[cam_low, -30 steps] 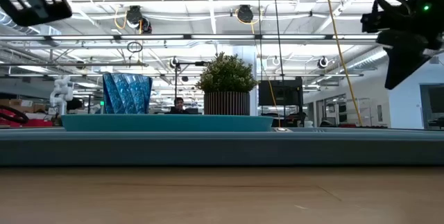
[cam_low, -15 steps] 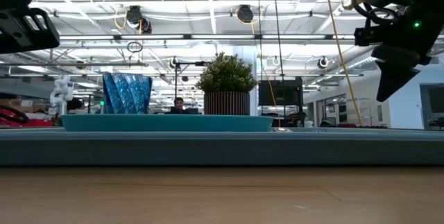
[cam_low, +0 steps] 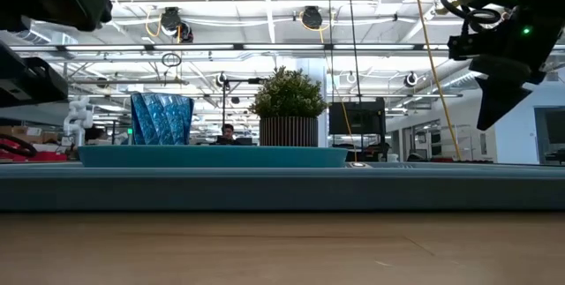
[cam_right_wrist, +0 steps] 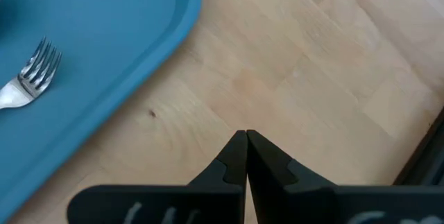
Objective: Pick and place plate/cup/fork/spoon on tray
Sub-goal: Adjust the blue tray on the table
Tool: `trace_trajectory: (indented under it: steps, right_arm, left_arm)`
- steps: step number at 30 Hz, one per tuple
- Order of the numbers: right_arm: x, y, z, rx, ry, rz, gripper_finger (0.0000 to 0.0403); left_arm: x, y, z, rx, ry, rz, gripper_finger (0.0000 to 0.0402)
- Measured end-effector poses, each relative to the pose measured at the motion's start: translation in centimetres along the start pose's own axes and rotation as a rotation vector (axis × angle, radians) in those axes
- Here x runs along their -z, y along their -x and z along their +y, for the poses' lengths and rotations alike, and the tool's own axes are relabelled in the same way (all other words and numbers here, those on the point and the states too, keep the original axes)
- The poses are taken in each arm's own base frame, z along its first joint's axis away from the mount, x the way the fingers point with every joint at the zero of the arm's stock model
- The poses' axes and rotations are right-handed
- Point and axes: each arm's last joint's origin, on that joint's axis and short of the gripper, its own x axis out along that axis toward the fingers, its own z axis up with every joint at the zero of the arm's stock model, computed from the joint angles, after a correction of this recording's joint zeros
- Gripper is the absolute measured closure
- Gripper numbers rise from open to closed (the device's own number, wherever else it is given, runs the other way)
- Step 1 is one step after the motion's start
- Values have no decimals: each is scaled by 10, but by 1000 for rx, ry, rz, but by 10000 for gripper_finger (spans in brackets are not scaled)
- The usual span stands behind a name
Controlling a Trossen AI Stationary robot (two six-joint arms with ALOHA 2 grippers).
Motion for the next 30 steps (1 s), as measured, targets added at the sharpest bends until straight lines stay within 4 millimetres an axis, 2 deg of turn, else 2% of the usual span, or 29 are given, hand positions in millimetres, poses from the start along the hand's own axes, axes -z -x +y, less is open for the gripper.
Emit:
trace_trajectory:
  steps: [12, 30]
  right_arm:
    - [1, 0, 1, -28, -19, 40, 403]
    - [2, 0, 1, -38, 3, 64, 403]
  left_arm:
    - [3, 0, 6, -75, -2, 23, 401]
    - [0, 0, 8, -83, 18, -7, 401]
